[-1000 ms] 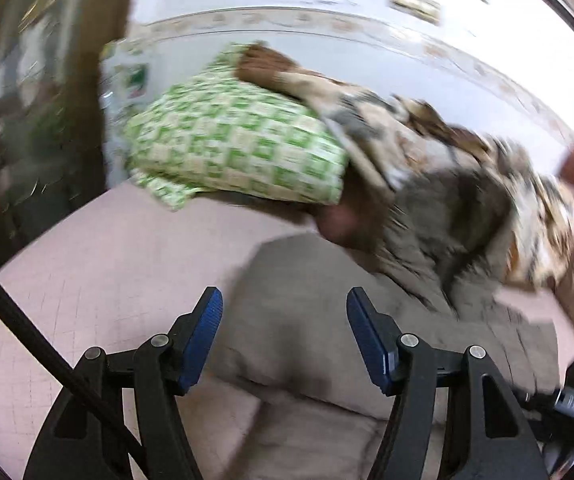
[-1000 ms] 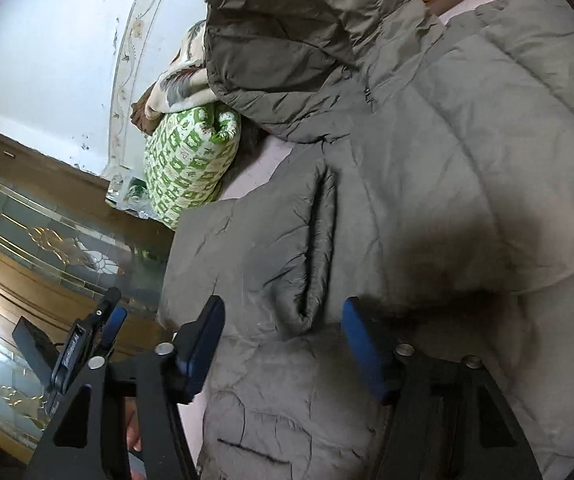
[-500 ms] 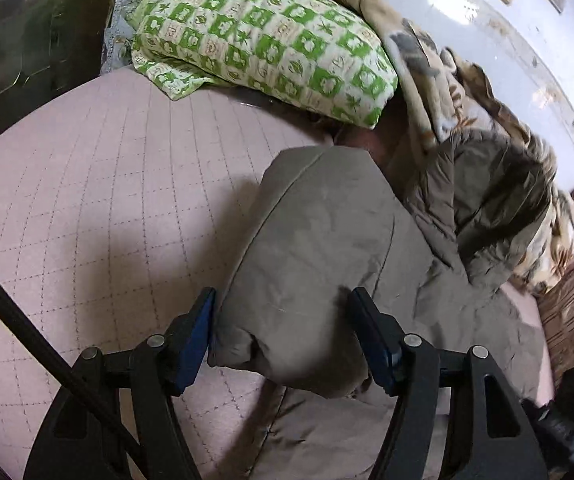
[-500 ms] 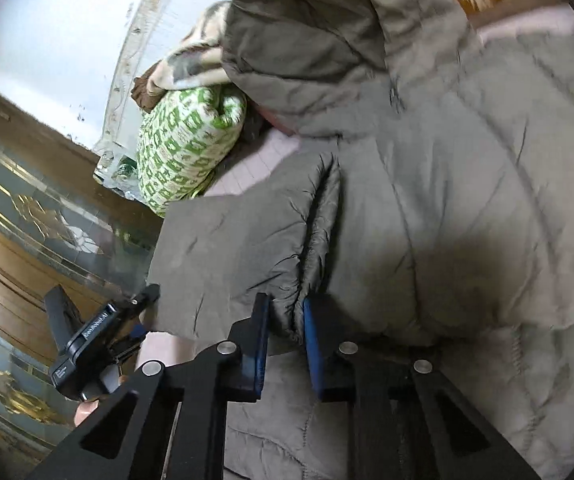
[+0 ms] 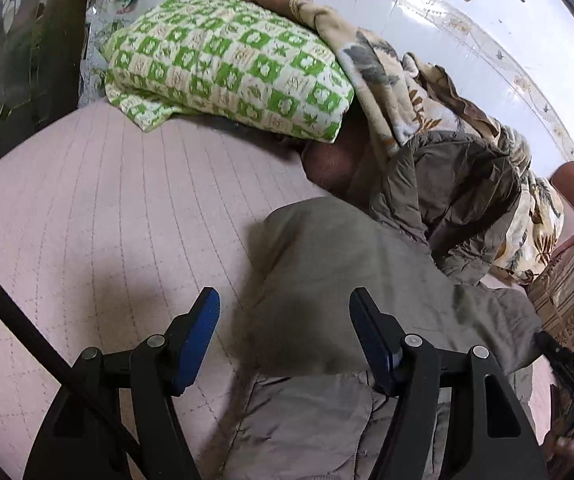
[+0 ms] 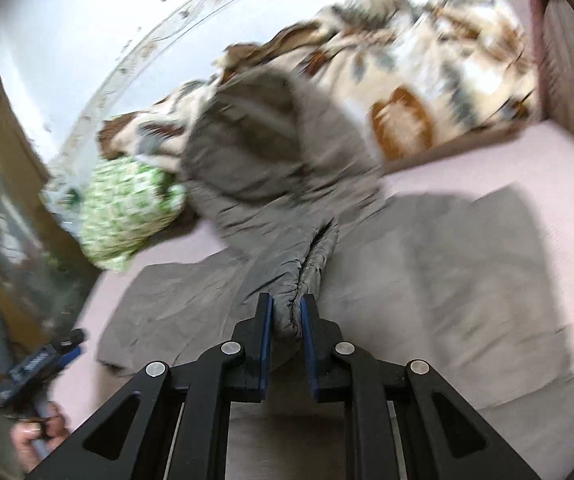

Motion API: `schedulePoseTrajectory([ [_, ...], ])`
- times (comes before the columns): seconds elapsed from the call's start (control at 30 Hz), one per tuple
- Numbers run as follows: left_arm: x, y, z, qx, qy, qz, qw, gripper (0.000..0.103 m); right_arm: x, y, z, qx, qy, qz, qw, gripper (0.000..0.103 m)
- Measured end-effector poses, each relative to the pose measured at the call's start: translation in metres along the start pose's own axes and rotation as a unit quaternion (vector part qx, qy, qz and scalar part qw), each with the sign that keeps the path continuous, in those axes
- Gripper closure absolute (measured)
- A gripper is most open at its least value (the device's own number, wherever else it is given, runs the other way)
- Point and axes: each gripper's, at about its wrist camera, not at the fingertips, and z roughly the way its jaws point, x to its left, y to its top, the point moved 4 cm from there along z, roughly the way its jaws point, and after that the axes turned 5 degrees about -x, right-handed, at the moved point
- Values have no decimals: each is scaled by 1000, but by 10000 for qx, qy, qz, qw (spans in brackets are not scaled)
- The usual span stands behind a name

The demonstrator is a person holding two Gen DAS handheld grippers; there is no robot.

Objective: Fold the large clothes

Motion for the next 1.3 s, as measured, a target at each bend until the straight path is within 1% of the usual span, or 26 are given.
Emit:
schedulePoseTrajectory([
  [0.1,-4,-3,4,64,-18,57,10000,37,-13,9,-5,-146,-561,-310,9978,87],
  [0.17,-8,-5,6,87,-24,133,9999,37,-22,13,-7,-199,-846,-445,9952,87],
  [0.23,-14,-8,11,135,-44,203,9997,37,-29,14,-5,-187,-1053,-539,9928,88],
  [0.33,-26,-17,24,271,8,411,9988,37,-38,10,2,-35,-1317,-653,9891,88],
  [0.4,-37,-27,37,398,196,751,9962,37,-41,6,7,59,-1435,-679,9873,88],
  [0.5,-45,-38,52,475,686,1288,9882,36,-51,-2,16,277,-1610,-633,9845,87],
  [0.57,-46,-45,59,651,812,1442,9841,36,-60,-9,23,486,-1697,-519,9829,87],
  [0.7,-41,-51,68,917,797,1395,9827,36,-76,-23,37,870,-1736,-202,9808,86],
  [0.9,-40,-51,66,948,775,1407,9824,34,-82,-28,39,985,-1782,-165,9789,85],
  [0.97,-42,-45,58,812,747,1389,9841,34,-81,-26,35,930,-1744,-124,9802,83],
  [1.03,-45,-36,45,575,584,1306,9880,34,-78,-20,28,891,-1742,-73,9806,76],
  [1.07,-49,-30,37,410,442,1250,9903,34,-76,-16,21,787,-1693,5,9824,72],
  [1.1,-53,-24,28,247,327,1212,9918,34,-73,-11,14,637,-1707,34,9833,66],
  [1.2,-68,-20,15,-21,99,1270,9918,34,-58,5,-9,93,-1905,-288,9812,62],
  [1.23,-74,-21,13,-84,37,1314,9913,34,-51,8,-14,-74,-1844,-354,9822,59],
  [1.27,-83,-25,13,-98,-51,1383,9903,34,-44,10,-17,-199,-1670,-397,9850,56],
  [1.3,-89,-29,16,-52,-95,1449,9894,34,-38,10,-16,-234,-1488,-448,9876,53],
])
